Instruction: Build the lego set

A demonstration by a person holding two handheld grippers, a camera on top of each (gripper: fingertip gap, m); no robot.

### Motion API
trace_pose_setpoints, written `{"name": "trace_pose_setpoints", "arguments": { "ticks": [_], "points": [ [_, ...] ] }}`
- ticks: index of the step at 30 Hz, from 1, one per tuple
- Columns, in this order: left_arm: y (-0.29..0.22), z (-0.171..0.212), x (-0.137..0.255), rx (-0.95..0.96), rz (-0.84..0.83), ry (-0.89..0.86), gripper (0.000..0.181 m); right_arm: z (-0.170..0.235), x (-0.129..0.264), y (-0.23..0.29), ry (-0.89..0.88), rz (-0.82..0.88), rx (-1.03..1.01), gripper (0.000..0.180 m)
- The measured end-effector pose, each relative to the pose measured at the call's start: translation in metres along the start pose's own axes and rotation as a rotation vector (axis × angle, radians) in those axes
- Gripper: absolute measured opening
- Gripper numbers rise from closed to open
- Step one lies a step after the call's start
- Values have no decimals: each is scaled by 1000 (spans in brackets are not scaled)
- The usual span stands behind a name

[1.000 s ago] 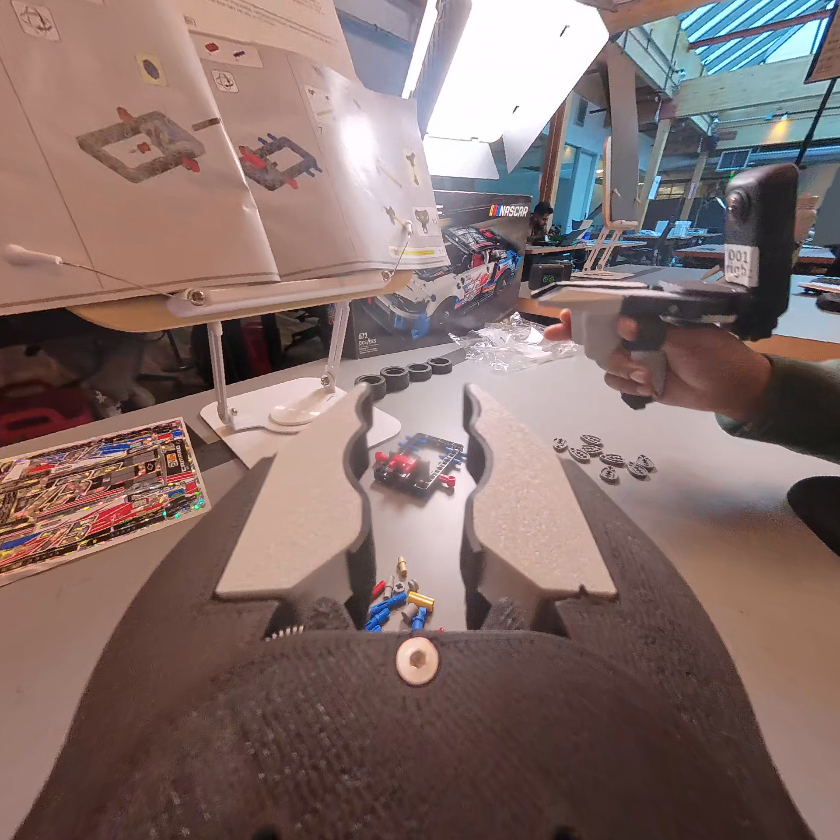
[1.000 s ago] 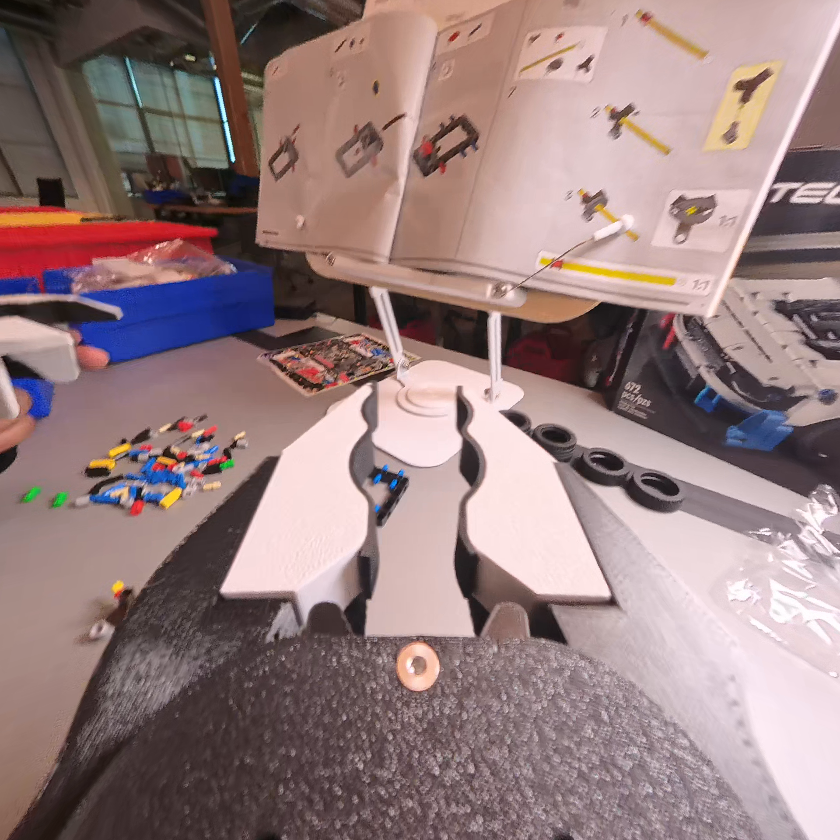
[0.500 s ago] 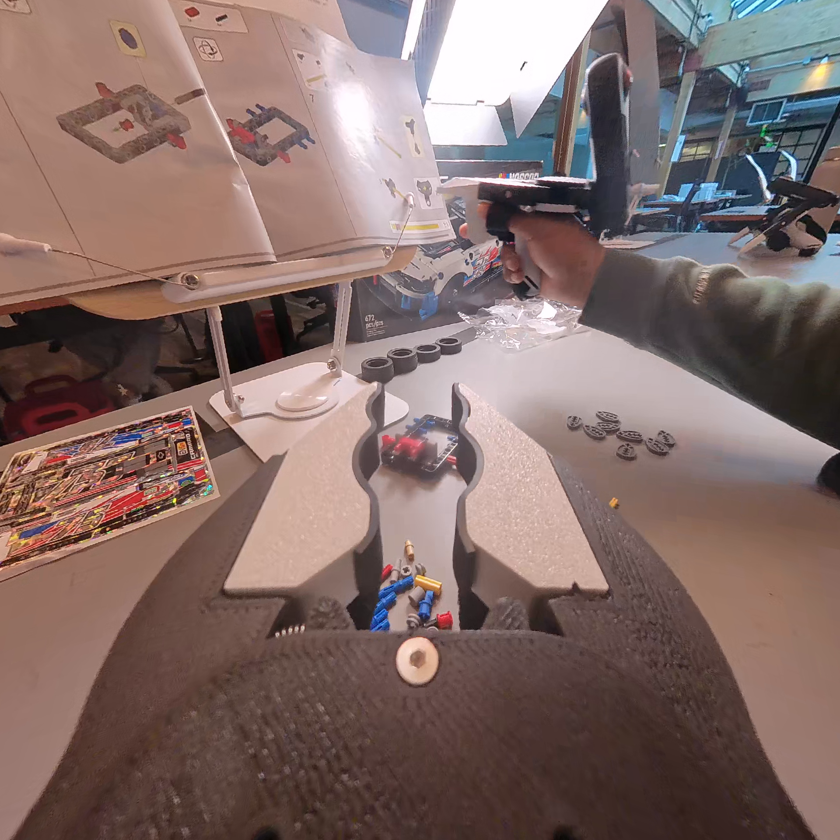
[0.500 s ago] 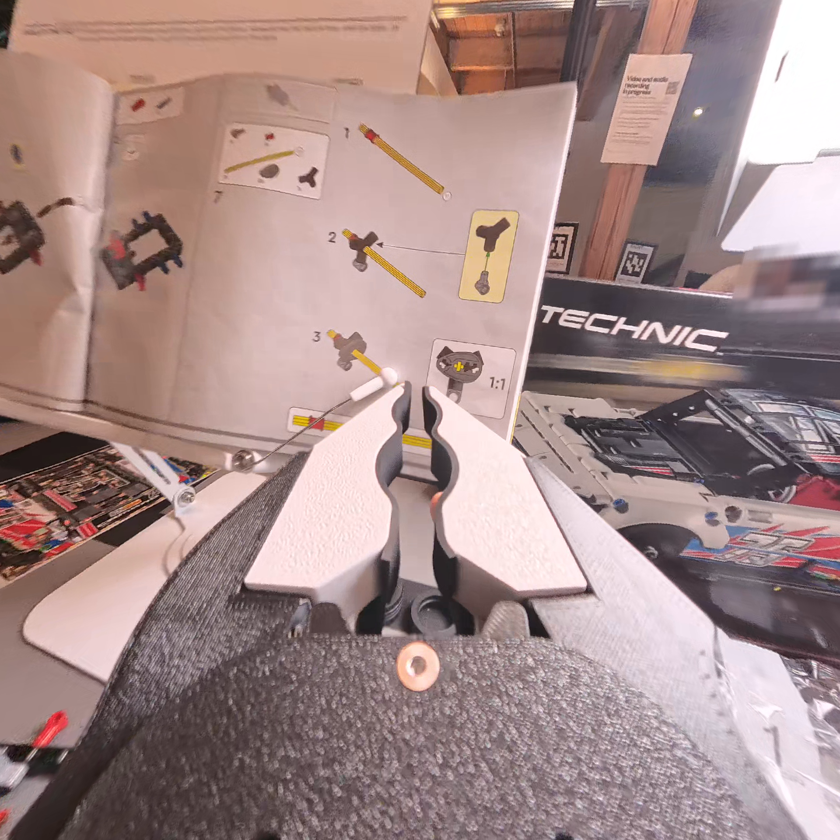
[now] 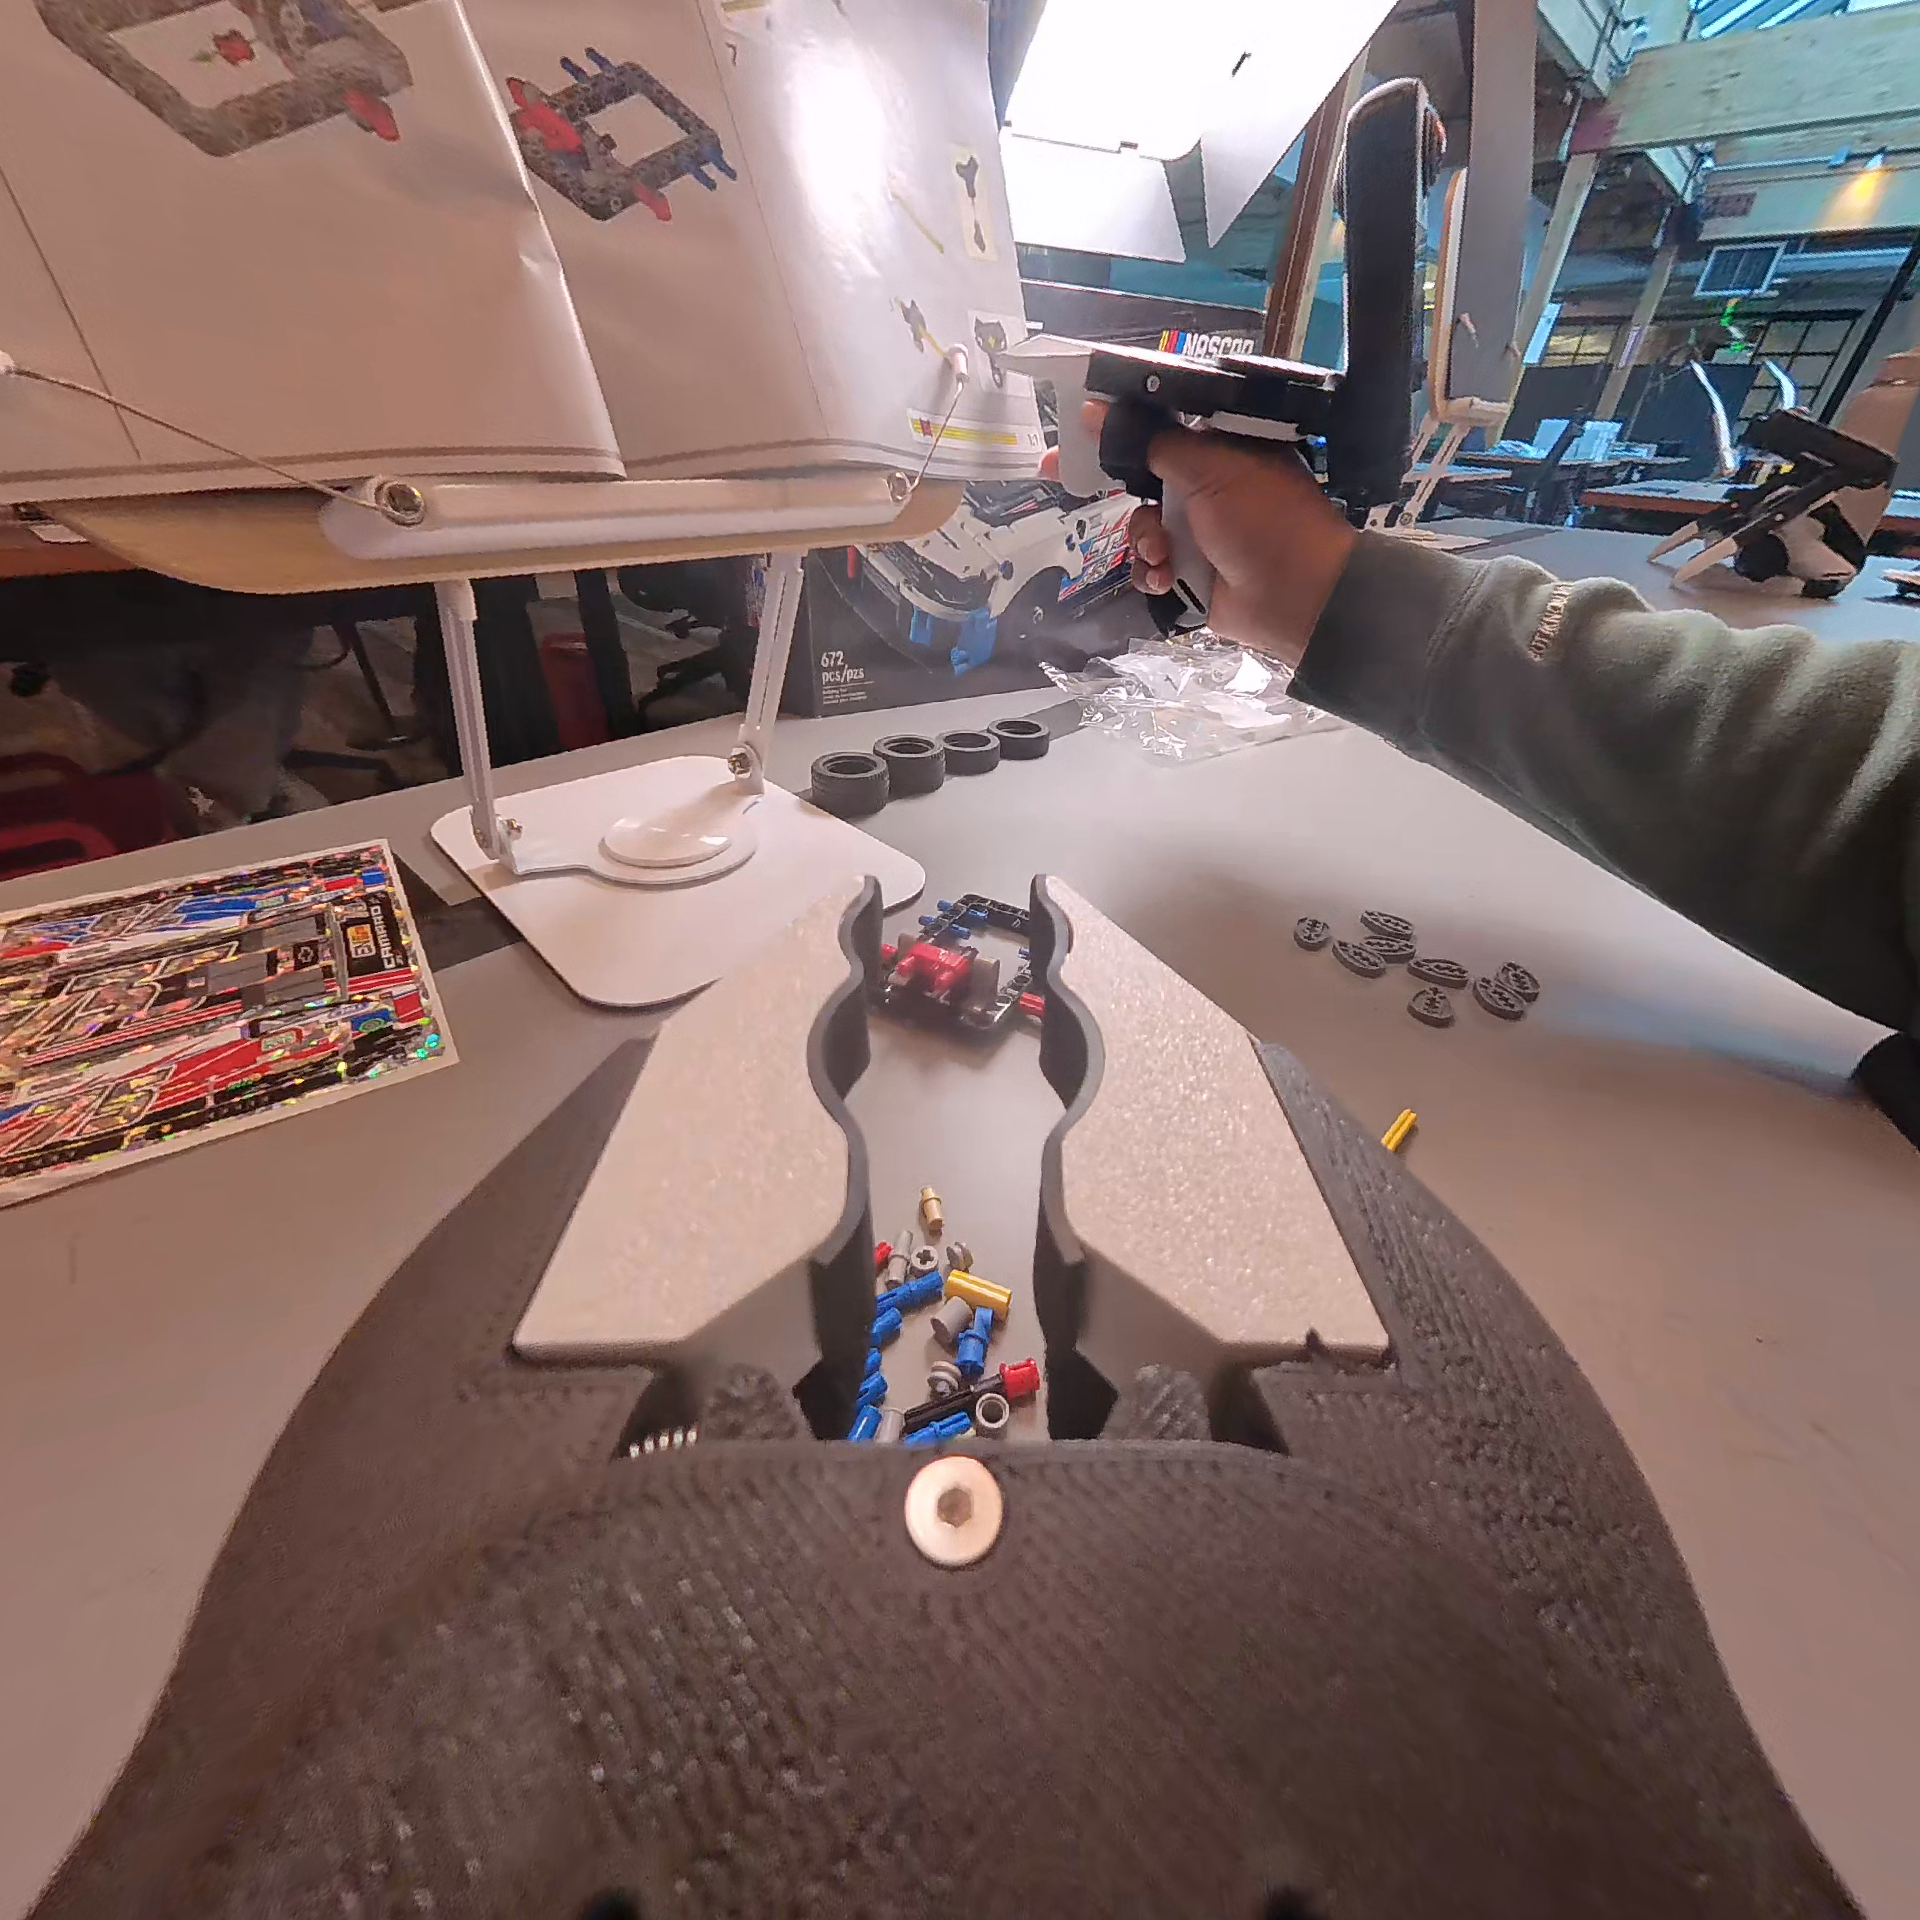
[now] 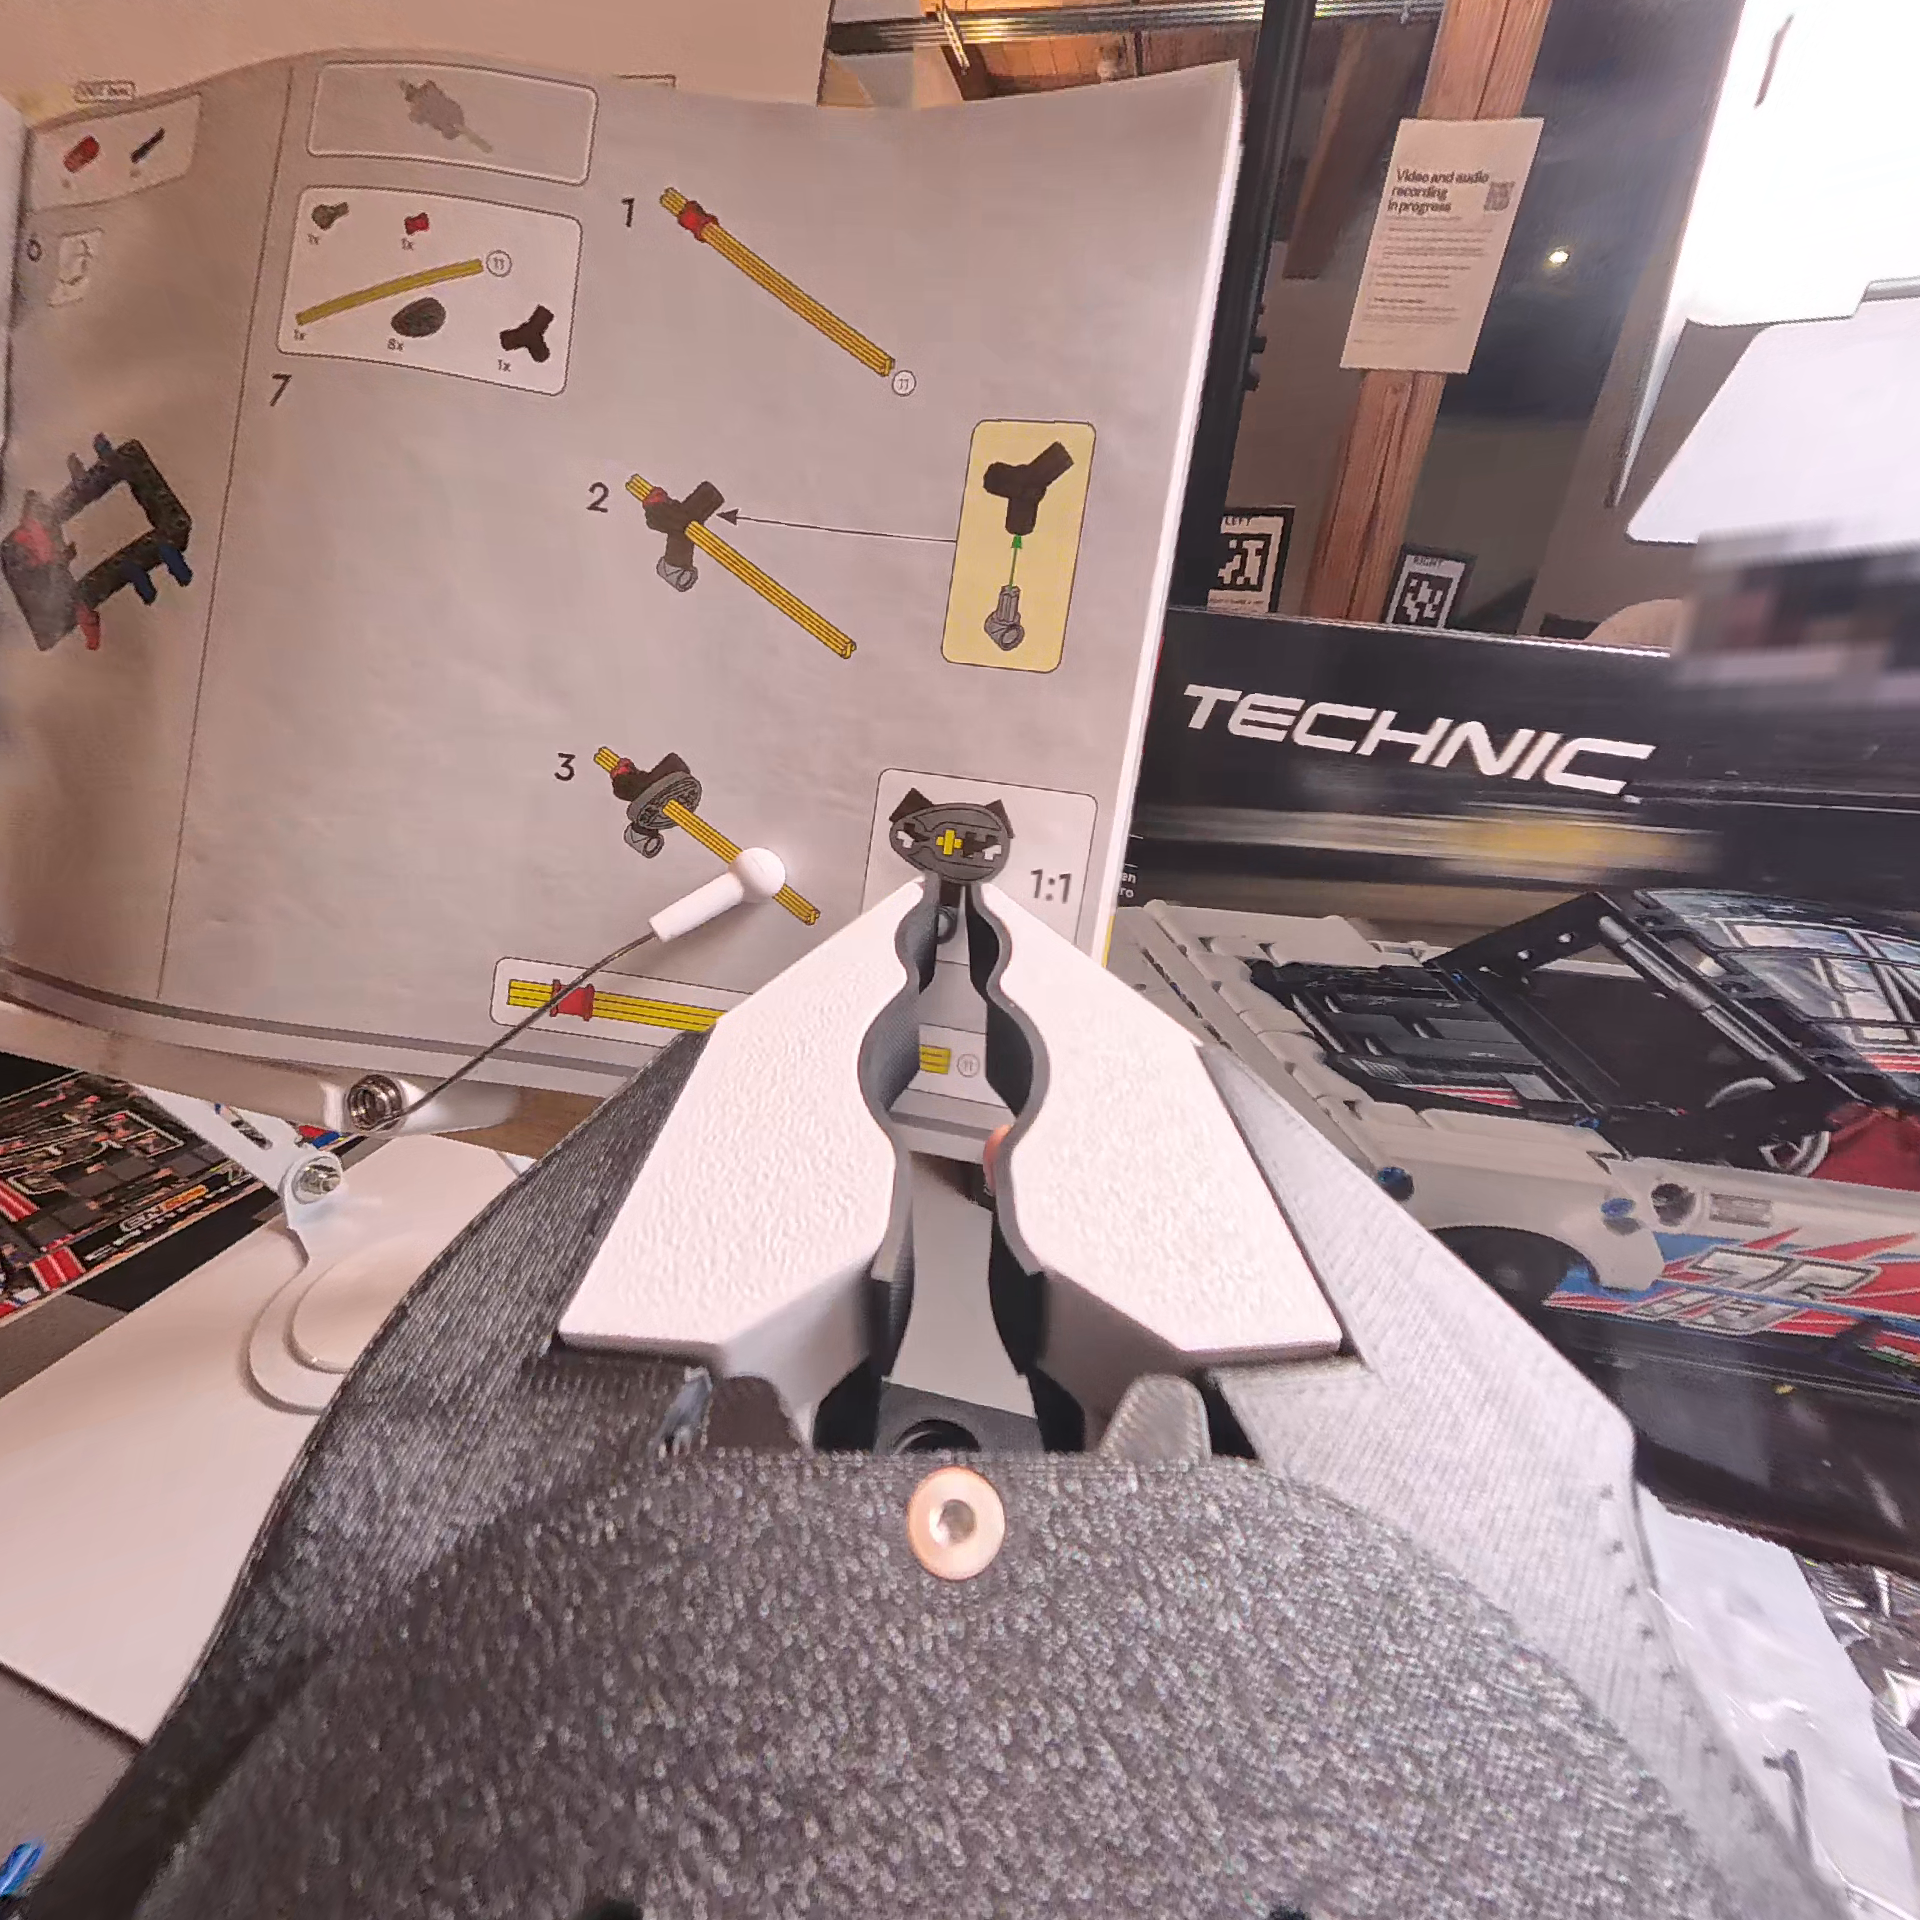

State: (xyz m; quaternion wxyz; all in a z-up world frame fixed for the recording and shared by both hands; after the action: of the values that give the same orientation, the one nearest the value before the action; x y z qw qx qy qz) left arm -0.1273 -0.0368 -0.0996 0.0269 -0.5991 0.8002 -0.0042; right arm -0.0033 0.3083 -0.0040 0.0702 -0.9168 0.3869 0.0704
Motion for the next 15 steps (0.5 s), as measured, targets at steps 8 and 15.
{"name": "trace_pose_setpoints", "arguments": {
  "ticks": [8, 15],
  "points": [
    [-5, 3, -2, -15, 15, 18, 27, -7, 6, 30, -19, -47, 60, 2],
    [-11, 4, -2, -17, 36, 27, 27, -2, 34, 65, 47, -205, 115, 5]
  ]
}}
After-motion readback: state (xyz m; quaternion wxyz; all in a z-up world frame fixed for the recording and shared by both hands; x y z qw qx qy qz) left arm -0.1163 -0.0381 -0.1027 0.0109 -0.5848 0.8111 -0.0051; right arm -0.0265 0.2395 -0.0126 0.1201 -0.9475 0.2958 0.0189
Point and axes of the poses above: each gripper's, where its closed fingertips meet, x back along the fingers, z out of its underside, y = z × x across the jaws, the point moved 1 cm from there along x, back along the fingers, and after that the axes turned 3 degrees about -y, right-handed, at the moved point
